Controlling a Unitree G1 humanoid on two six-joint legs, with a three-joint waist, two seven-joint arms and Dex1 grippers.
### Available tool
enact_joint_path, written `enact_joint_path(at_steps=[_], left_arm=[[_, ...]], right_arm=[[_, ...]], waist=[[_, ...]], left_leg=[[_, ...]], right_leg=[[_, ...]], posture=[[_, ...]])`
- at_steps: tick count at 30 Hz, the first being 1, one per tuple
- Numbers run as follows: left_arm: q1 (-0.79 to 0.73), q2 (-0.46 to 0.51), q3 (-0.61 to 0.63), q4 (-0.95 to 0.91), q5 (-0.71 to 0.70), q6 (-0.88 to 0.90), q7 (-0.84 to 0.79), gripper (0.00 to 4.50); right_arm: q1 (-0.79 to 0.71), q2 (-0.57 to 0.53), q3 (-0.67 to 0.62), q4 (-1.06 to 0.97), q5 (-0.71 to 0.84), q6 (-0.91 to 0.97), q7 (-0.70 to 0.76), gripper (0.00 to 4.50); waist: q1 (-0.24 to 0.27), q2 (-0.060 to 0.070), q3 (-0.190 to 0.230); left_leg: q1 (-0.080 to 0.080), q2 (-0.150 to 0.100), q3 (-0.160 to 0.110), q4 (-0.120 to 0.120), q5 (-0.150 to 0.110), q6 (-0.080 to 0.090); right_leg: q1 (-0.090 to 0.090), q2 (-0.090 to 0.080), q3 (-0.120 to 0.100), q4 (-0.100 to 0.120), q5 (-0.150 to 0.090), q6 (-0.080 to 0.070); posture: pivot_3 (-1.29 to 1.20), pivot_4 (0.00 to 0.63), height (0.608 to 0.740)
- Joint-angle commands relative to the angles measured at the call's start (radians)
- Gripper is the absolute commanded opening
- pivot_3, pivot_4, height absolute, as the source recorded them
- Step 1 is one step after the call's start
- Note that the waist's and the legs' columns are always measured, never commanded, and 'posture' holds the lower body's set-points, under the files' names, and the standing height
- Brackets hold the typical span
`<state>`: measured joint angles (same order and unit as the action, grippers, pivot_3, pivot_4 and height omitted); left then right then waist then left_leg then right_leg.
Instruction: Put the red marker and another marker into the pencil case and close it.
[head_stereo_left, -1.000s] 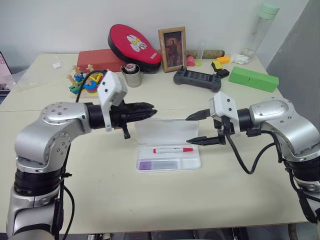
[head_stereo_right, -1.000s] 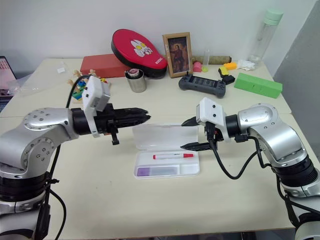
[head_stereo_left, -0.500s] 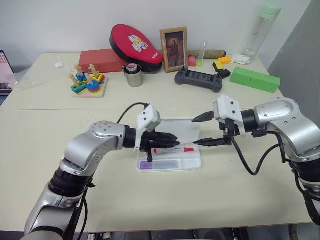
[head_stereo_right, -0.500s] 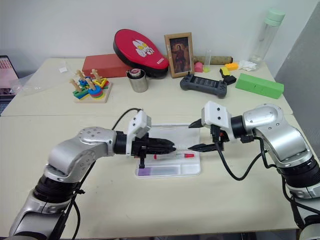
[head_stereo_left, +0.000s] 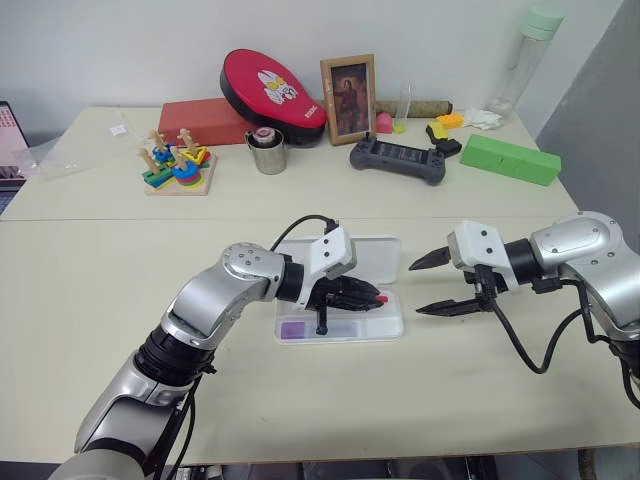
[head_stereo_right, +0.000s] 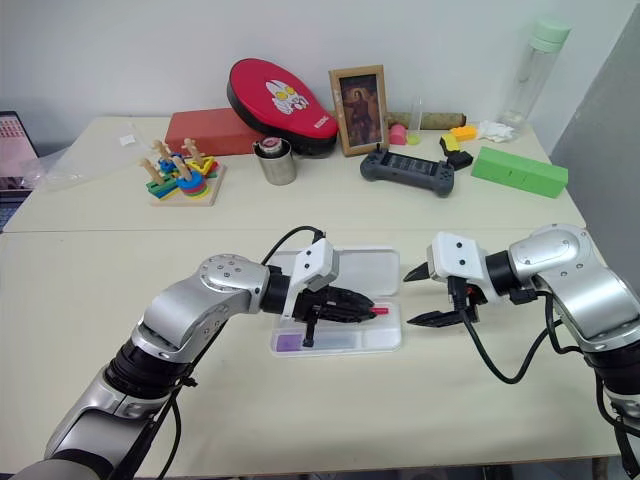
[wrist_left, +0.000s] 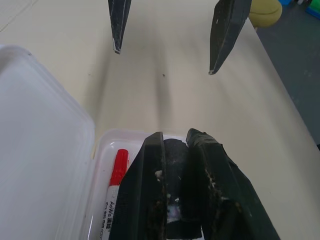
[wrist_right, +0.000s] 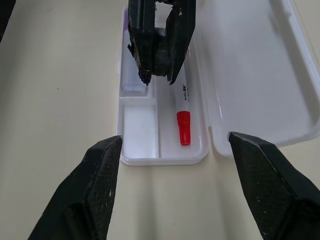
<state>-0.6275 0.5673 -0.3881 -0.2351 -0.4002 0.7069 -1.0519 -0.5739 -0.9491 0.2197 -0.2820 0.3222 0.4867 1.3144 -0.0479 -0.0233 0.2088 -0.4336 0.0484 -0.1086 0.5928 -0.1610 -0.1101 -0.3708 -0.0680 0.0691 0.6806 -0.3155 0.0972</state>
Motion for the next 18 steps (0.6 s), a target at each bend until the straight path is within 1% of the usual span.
enact_joint_path(at_steps=[1, 5, 6, 7, 8, 14, 18], left_arm=[[0.005, -0.002, -0.023, -0.053, 0.036, -0.019, 0.013, 0.43], [0.017, -0.019, -0.039, -0.053, 0.06, -0.026, 0.028, 0.43], [0.018, -0.025, -0.038, -0.052, 0.06, -0.023, 0.032, 1.12], [0.017, -0.031, -0.04, -0.048, 0.063, -0.025, 0.035, 1.19], [0.018, -0.042, -0.038, -0.044, 0.061, -0.024, 0.039, 1.46], [0.015, -0.074, -0.035, -0.033, 0.063, -0.023, 0.043, 2.57], [0.012, -0.079, -0.02, -0.037, 0.056, -0.022, 0.038, 3.19]], right_arm=[[-0.005, -0.013, -0.029, -0.023, -0.007, -0.015, 0.0, 3.53], [-0.009, -0.007, -0.026, -0.02, -0.011, -0.012, -0.003, 3.53], [-0.009, -0.006, -0.025, -0.021, -0.011, -0.011, -0.004, 3.53], [-0.01, -0.005, -0.025, -0.021, -0.011, -0.01, -0.005, 3.53], [-0.011, -0.003, -0.025, -0.021, -0.012, -0.009, -0.006, 3.53], [-0.013, 0.004, -0.025, -0.019, -0.014, -0.006, -0.008, 3.53], [-0.016, 0.01, -0.023, -0.014, -0.016, -0.004, -0.012, 3.53]], waist=[[0.0, 0.0, 0.0], [0.0, 0.0, 0.0], [0.001, 0.0, 0.0], [0.001, 0.0, 0.0], [0.001, 0.0, 0.0], [0.001, 0.0, 0.0], [0.001, 0.0, 0.0]], left_leg=[[0.0, 0.0, 0.0, 0.0, 0.0, 0.0], [0.0, 0.0, 0.0, 0.0, 0.0, 0.0], [0.0, 0.0, 0.0, 0.0, 0.0, 0.0], [0.0, 0.0, 0.0, 0.0, 0.0, 0.0], [0.0, 0.0, 0.0, 0.0, 0.0, 0.0], [0.0, 0.0, 0.0, 0.0, 0.0, 0.0], [0.0, 0.0, 0.0, 0.0, 0.0, 0.0]], right_leg=[[0.0, 0.0, 0.0, 0.0, 0.0, 0.0], [0.0, 0.0, 0.0, 0.0, 0.0, 0.0], [0.0, 0.0, 0.0, 0.0, 0.0, 0.0], [0.0, 0.0, 0.0, 0.0, 0.0, 0.0], [0.0, 0.0, 0.0, 0.0, 0.0, 0.0], [0.0, 0.0, 0.0, 0.0, 0.0, 0.0], [0.0, 0.0, 0.0, 0.0, 0.0, 0.0]], posture=[[0.0, 0.15, 0.74], [0.0, 0.15, 0.74], [0.0, 0.15, 0.74], [0.0, 0.15, 0.74], [0.0, 0.15, 0.74], [0.0, 0.15, 0.74], [0.0, 0.15, 0.74]])
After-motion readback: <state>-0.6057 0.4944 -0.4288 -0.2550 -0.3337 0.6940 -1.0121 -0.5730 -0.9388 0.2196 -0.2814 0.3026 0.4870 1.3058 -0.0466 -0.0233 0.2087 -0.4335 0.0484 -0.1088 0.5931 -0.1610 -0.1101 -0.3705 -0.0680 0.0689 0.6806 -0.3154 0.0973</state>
